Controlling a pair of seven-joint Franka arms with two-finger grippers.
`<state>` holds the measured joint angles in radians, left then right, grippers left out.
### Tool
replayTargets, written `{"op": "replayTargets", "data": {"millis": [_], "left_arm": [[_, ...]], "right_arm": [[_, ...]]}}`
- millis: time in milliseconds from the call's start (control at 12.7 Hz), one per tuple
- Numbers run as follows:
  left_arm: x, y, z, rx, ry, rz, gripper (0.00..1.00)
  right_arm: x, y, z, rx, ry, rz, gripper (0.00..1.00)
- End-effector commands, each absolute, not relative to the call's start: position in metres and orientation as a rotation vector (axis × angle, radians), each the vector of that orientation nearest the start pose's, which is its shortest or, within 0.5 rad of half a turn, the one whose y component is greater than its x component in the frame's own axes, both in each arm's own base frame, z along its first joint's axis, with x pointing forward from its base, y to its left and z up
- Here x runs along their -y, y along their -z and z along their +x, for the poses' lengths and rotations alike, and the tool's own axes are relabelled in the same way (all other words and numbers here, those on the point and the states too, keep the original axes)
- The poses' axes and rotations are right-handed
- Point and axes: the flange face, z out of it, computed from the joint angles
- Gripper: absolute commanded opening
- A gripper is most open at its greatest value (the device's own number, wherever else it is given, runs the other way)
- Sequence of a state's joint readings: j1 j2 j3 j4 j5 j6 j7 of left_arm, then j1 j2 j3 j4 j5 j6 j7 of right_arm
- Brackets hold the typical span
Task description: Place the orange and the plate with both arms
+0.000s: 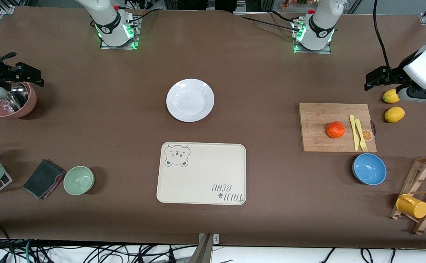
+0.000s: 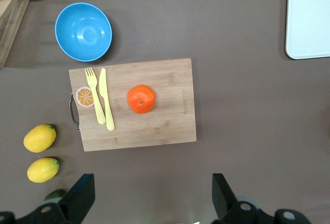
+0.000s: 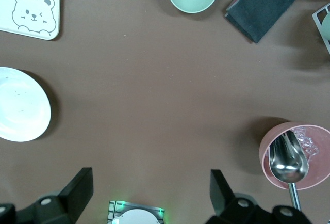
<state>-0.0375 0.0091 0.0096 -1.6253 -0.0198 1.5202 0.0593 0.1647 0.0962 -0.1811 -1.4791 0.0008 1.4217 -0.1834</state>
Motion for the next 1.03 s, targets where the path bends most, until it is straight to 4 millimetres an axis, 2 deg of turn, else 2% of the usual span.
{"op": "replayTargets", "data": {"millis": [0,237,474,948], "left_arm": [[0.021,-0.588,0.554,-0.144,-0.204,-3.172,1.00],[0.023,-0.587,0.558,-0.146,-0.194,-3.166,1.00],[0.035,-0.589,0.557,-0.163,-0.190,-3.165,1.00],[0.030,-0.584,0.561,-0.150,-0.187,-3.167,1.00]], "right_arm": [[0.003,-0.607,0.569,0.285,-0.238,-3.122,1.00],[0.003,-0.607,0.568,0.287,-0.239,-3.127,1.00],[0.003,-0.608,0.568,0.287,-0.236,-3.127,1.00],[0.002,-0.608,0.569,0.290,-0.234,-3.127,1.00]]}}
